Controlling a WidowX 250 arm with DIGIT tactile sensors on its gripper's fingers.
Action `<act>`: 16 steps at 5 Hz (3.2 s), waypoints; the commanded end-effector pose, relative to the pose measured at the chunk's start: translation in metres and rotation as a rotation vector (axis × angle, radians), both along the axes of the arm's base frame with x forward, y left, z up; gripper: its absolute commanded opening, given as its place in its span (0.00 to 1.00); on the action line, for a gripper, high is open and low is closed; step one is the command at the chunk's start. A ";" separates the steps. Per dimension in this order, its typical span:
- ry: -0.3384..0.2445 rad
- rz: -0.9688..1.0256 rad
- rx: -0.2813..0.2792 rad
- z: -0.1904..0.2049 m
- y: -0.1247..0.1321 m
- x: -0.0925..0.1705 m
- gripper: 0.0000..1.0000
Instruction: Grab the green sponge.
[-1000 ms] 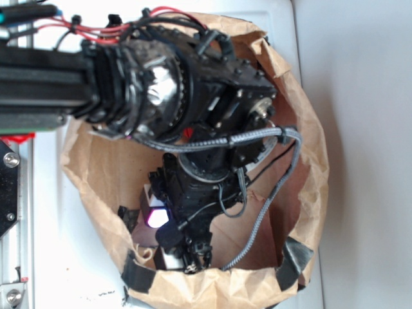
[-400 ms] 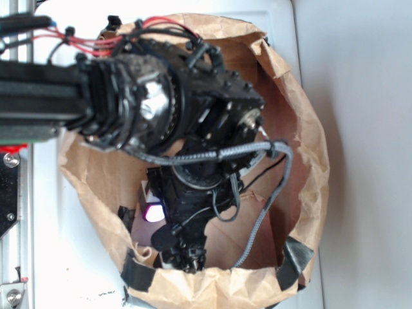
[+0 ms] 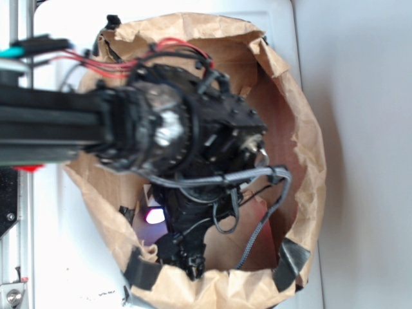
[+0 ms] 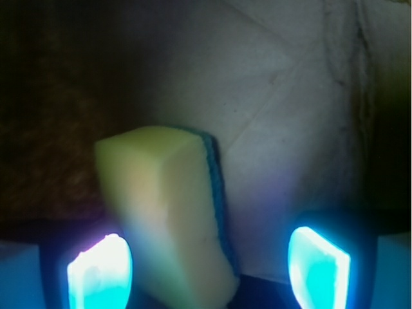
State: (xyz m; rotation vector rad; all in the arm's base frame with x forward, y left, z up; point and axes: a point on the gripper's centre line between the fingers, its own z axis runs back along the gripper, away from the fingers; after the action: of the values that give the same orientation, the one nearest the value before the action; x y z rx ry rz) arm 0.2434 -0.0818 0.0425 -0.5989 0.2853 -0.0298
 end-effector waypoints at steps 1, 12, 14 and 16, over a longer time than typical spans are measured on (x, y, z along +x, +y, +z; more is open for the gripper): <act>-0.051 -0.064 0.018 0.001 -0.012 0.026 1.00; -0.167 -0.031 -0.047 0.055 0.056 0.017 0.00; -0.262 -0.004 0.009 0.071 0.074 0.027 0.00; -0.398 0.091 0.145 0.093 0.096 0.028 0.00</act>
State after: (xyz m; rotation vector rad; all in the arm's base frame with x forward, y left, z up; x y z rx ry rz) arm 0.2705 0.0022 0.1182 -0.4809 -0.0443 -0.0413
